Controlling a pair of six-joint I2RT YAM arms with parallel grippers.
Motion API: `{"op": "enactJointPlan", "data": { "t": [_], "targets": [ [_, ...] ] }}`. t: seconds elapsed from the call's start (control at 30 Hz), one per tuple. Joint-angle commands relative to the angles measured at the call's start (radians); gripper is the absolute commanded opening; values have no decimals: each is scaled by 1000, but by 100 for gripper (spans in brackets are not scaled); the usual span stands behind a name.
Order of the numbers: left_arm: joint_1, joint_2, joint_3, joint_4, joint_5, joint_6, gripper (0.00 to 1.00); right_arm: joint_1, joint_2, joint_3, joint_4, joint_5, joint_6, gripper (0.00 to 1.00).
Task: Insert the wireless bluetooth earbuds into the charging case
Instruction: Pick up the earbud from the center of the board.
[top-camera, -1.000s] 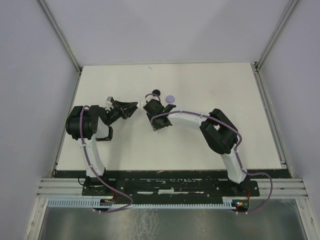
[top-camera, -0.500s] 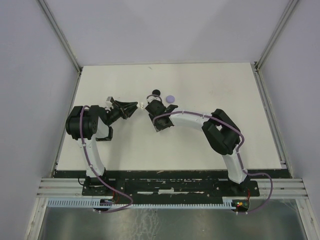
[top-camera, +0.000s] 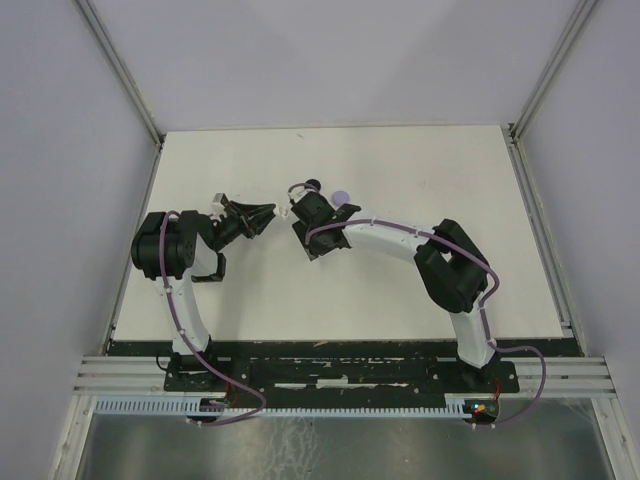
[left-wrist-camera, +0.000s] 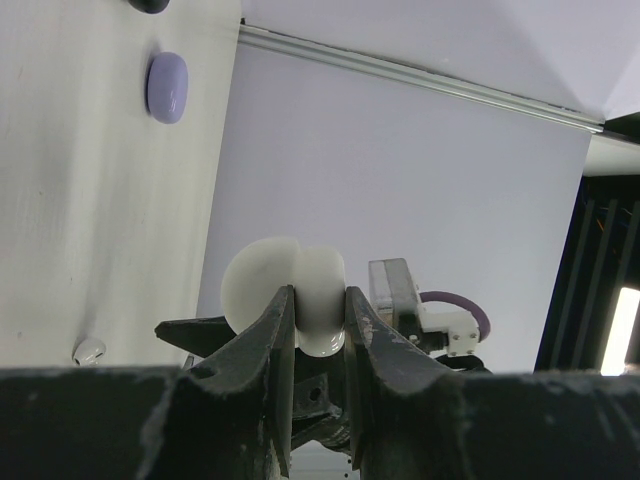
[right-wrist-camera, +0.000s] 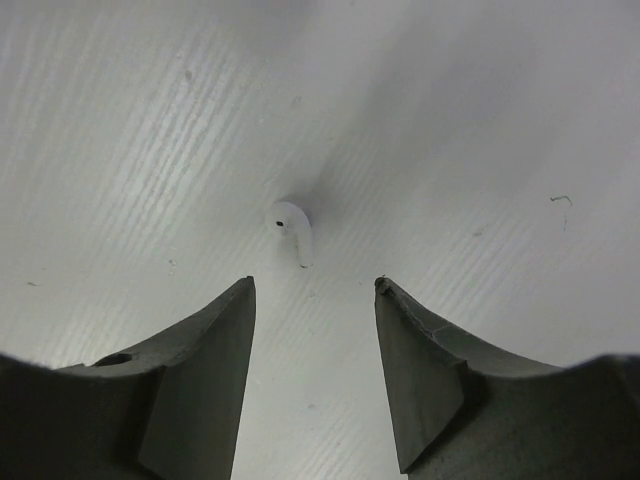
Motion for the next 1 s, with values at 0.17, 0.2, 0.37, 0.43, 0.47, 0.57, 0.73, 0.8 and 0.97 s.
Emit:
{"op": "enactJointPlan", "data": {
  "t": [0.17, 0.2, 0.37, 0.43, 0.47, 0.57, 0.73, 0.8, 0.97],
  "targets": [
    [18, -42, 0, 203, 35, -5, 3, -4, 83, 210, -76, -77, -20, 59],
    [18, -43, 1, 204, 35, -5, 3, -4, 94, 231, -97, -78, -14, 59],
    [21, -45, 1, 202, 40, -6, 3, -4, 110, 256, -131, -69, 9, 58],
    [22, -44, 1, 204, 40, -5, 3, -4, 115, 262, -139, -53, 7, 58],
    [22, -45, -1, 203, 40, -6, 3, -4, 119, 265, -142, -46, 5, 57],
    [21, -47, -1, 203, 41, -4, 3, -3, 133, 275, -150, -43, 1, 56],
    [23, -46, -1, 202, 42, -5, 3, -5, 151, 283, -145, -43, 3, 55],
    [23, -46, -1, 203, 41, -5, 3, -7, 158, 287, -144, -45, 4, 54],
    [23, -42, -1, 203, 40, -5, 3, -15, 180, 300, -143, -56, 9, 53]
  ]
}}
